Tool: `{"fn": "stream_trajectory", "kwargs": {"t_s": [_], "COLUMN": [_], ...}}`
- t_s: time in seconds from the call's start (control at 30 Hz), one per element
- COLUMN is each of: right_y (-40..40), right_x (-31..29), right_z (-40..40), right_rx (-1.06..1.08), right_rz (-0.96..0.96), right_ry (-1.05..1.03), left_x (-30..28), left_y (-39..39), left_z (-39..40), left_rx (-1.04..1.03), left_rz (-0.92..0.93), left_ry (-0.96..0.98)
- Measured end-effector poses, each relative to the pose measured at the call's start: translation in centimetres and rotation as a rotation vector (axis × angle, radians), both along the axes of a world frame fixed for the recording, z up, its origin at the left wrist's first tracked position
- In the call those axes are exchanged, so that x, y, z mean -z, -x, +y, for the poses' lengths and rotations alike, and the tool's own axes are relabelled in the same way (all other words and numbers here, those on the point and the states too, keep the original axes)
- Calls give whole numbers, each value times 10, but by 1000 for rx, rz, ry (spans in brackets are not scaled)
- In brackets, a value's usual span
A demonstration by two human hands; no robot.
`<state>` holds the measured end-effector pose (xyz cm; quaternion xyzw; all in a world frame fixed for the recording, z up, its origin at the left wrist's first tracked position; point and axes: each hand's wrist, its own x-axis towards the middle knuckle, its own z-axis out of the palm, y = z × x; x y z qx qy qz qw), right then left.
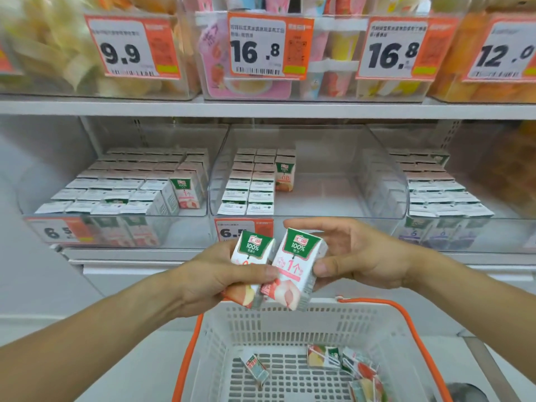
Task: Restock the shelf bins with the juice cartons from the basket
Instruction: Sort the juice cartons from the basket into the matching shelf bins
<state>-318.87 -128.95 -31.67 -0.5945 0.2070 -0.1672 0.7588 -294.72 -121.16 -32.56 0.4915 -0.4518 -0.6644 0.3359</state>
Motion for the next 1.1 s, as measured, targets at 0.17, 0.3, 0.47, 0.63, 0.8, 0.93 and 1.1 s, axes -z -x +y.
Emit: {"fn": "stream_trajectory", "kwargs": {"t_s": [0.17, 0.3, 0.47, 0.63, 0.8, 0.93, 1.1], "right_y": [-15, -31, -35, -17, 10, 27, 34], "right_x": [-7, -4, -9, -26, -31, -26, -23], "right_z": [1, 4, 1, -11, -25, -36, -44], "right_rx": [26, 181, 296, 405, 611, 708, 752], "right_rz": [33, 128, 151, 119, 139, 62, 42], "right_ry": [-39, 50, 75, 327, 623, 638, 605], "left_x": [-7, -8, -10, -32, -54, -67, -40], "left_y": [0, 0, -11, -11, 6, 19, 22], "left_z": [6, 11, 6, -7, -62, -126, -208], "left_rx": [-64, -149, -211, -267, -329, -249, -197], "left_rz": [21, -28, -66, -333, -627, -721, -1121], "left_ry": [51, 92, 123, 394, 712, 765, 672]}}
